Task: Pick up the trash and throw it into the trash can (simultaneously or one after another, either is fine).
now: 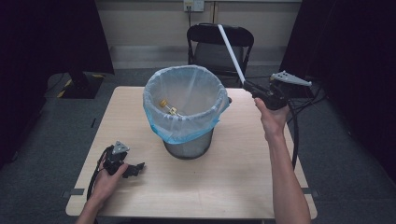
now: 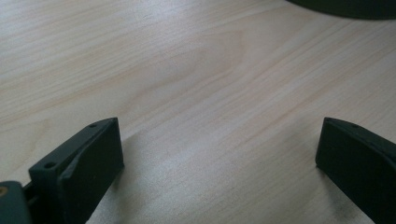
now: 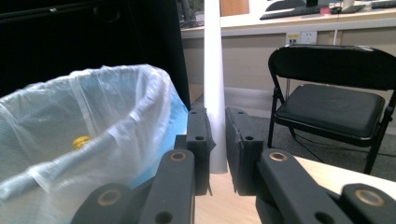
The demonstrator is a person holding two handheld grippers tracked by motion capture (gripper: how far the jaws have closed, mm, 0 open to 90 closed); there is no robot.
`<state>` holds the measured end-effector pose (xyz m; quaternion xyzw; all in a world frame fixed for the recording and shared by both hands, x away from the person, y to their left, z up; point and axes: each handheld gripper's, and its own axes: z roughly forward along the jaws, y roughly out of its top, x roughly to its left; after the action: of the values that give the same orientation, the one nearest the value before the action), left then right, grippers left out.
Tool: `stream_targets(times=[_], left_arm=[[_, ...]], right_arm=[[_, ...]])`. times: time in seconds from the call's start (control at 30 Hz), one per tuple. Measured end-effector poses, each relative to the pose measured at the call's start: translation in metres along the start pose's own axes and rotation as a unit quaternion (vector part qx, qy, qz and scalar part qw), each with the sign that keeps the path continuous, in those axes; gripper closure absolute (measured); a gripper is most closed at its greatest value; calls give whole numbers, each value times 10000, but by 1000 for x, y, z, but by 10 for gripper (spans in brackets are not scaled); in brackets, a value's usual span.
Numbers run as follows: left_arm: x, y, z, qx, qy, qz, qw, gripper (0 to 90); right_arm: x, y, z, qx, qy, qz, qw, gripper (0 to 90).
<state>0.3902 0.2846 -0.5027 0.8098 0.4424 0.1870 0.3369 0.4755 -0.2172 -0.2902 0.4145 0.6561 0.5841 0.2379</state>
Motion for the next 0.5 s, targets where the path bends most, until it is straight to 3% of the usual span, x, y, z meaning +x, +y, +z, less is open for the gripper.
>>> stream_targets(times=[0.5], left_arm=[[0, 0, 0, -4, -1, -6, 10000, 2]], right_arm=[[25, 24, 6, -189, 278, -225, 9992, 805]])
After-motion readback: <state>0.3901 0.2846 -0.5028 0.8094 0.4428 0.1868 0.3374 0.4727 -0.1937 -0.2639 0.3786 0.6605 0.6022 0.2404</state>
